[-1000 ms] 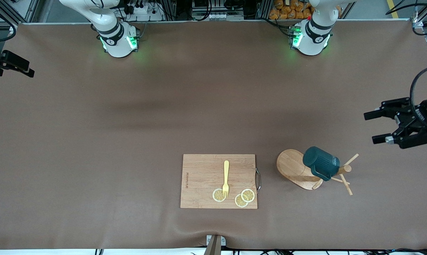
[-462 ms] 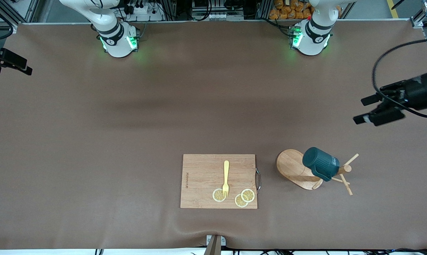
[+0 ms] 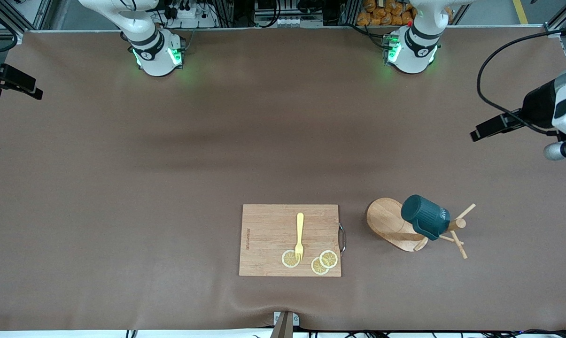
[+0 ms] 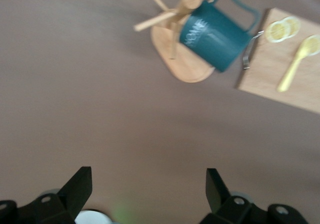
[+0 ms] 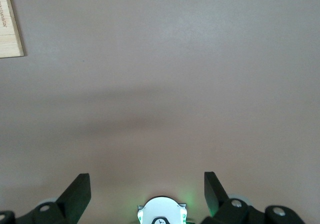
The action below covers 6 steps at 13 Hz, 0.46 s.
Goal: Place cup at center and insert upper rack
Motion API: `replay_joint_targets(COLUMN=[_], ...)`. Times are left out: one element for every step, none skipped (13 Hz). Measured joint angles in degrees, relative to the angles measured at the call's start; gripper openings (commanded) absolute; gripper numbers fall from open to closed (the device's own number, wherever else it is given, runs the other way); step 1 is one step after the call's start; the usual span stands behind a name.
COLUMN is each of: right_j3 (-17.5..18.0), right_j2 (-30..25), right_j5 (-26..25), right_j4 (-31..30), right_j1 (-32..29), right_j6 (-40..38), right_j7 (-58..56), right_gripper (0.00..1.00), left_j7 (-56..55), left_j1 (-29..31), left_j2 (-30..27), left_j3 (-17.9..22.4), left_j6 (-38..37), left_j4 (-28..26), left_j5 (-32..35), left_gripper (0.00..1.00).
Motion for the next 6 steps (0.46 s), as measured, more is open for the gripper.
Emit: replay_joint_targets(right_j3=[-0.01,-0.01,-0.01,-0.01,-0.01,0.02], right_j2=[0.00,0.00,0.00,0.00,0.00,-0.01], right_j5=[-0.23,-0.55,-0.68,-0.70,-0.70,-0.70], right_j4=[0.00,0.00,0.00,0.00,0.00,0.00], right_j1=[0.00,0.00,0.00,0.00,0.00,0.00], right_j6=[0.00,0.00,0.00,0.00,0.01,0.02], right_j7=[0.00,0.00,0.00,0.00,0.00,0.00], right_gripper=[1.00,1.00,1.00,1.00,1.00,1.00], left_j7=[1.36,2.28,3.31,4.40,5.37,5.96], left_j1=[0.06,0.07,0.07,0.08,0.09,0.08], left_j2=[-1.44,-2.93,-4.21,-5.10,-5.76,-6.32], left_j3=[0.04,0.15,0.44,0.78,1.06,1.22], left_j6=[0.81,2.12,2.97,3.47,3.73,4.00], left_j4=[-1.71,-3.64,-5.34,-6.48,-7.30,-8.04], left_j5=[1.22,1.64,1.77,1.77,1.77,1.77], left_gripper=[1.00,1.00,1.00,1.00,1.00,1.00])
